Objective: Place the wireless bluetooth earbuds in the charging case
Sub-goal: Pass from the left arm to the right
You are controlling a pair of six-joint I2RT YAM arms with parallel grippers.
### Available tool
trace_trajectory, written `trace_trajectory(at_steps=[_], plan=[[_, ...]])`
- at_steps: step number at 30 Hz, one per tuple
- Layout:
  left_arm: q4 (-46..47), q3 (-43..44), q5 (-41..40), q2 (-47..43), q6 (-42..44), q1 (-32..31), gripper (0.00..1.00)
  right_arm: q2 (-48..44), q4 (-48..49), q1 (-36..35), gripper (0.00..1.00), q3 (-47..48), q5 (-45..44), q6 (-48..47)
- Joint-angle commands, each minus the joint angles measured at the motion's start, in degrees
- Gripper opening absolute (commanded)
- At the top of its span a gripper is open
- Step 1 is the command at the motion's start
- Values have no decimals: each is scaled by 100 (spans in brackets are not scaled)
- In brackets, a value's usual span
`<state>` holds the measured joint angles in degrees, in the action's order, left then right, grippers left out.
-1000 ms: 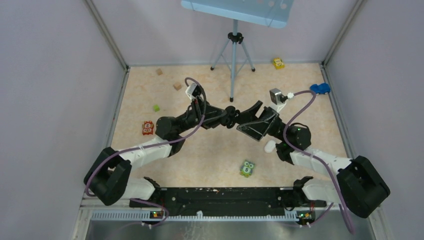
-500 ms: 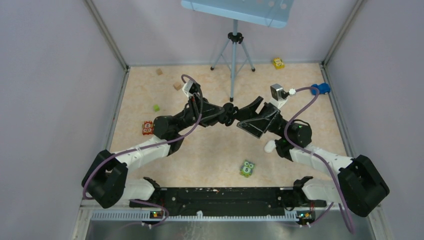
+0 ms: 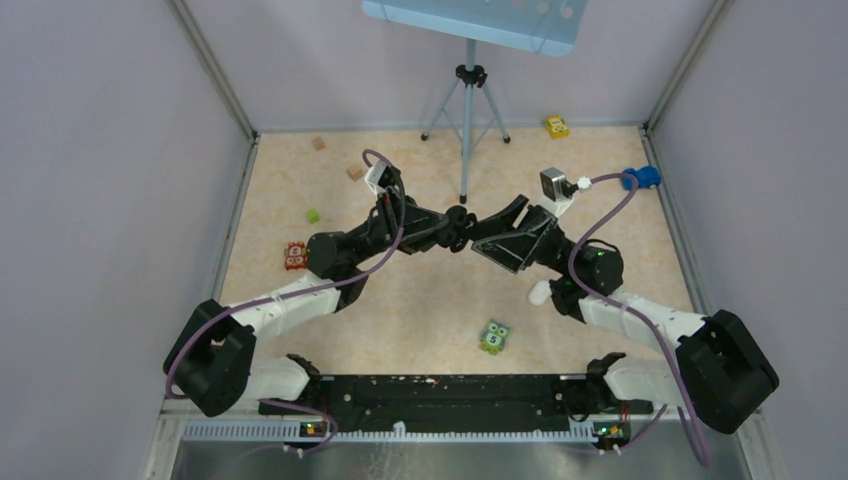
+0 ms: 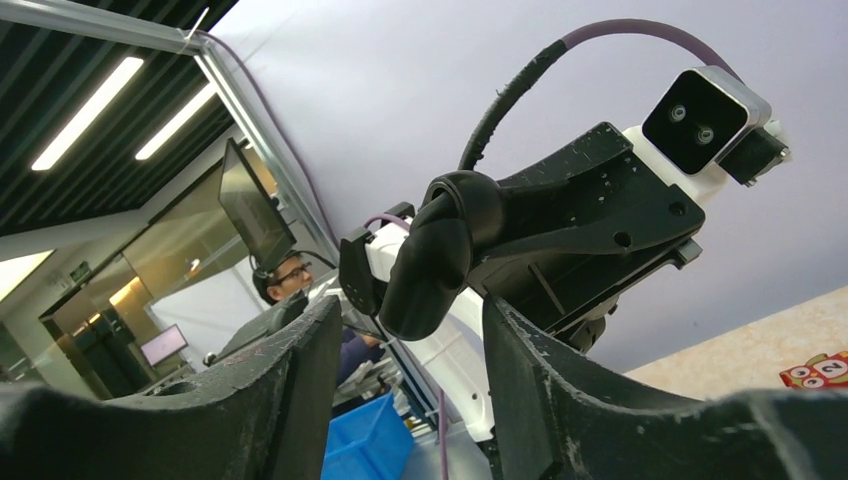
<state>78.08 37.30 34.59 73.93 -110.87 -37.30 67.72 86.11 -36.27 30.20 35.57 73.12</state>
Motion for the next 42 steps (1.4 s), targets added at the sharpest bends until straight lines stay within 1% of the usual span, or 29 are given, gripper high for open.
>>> trace_trajectory(at_steps=[1, 3, 7, 12, 26, 34, 38, 42], plan=[[486, -12, -117, -33, -22, -31, 0, -40, 1277, -86, 51, 214, -88, 4], [516, -29, -141, -28, -22, -38, 0, -28, 1282, -82, 47, 227, -136, 0], [590, -39, -142, -11, -64, -34, 0, 94, 1278, -82, 45, 294, -145, 51], [561, -50, -136, -59, -41, -31, 0, 164, 1282, -82, 49, 330, -175, 57], [576, -118, -172, -76, -39, -34, 0, 21, 1280, -91, 50, 434, -147, 128], [565, -139, -163, -91, -40, -32, 0, 158, 1287, -184, 49, 487, -147, 121], [559, -153, -172, -118, -31, -32, 0, 171, 1283, -196, 44, 466, -151, 114], [554, -162, -176, -118, -31, -33, 0, 203, 1290, -196, 37, 452, -173, 107]])
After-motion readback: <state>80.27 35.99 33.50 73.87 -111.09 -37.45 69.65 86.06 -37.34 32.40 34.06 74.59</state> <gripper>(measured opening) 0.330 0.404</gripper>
